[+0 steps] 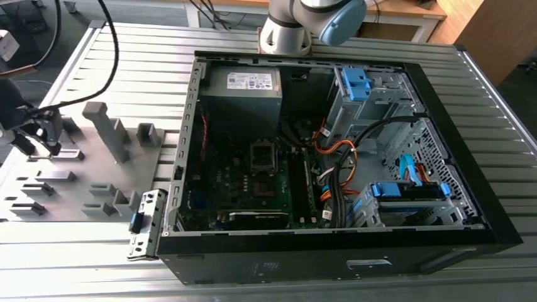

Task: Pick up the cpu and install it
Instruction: 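Pick up the cpu and move it towards the insertion slot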

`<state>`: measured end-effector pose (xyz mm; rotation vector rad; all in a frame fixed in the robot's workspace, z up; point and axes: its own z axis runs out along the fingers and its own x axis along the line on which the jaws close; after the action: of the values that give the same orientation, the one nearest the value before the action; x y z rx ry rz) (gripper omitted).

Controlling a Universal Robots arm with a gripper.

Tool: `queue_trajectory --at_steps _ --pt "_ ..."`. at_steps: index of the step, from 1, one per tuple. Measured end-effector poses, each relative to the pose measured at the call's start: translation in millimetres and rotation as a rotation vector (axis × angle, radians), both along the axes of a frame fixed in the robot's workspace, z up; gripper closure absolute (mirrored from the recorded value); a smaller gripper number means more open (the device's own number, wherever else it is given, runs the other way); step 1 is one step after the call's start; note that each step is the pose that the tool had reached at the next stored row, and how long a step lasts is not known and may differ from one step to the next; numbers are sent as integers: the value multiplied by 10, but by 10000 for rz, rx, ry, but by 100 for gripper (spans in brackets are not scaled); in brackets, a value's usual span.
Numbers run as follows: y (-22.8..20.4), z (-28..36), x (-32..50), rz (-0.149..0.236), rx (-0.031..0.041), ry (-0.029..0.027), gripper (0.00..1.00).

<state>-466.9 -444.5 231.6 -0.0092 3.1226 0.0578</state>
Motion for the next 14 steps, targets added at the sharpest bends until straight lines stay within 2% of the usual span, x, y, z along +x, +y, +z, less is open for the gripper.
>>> queue_trajectory --at_steps 14 --pt "0 508 1 0 1 -1 53"
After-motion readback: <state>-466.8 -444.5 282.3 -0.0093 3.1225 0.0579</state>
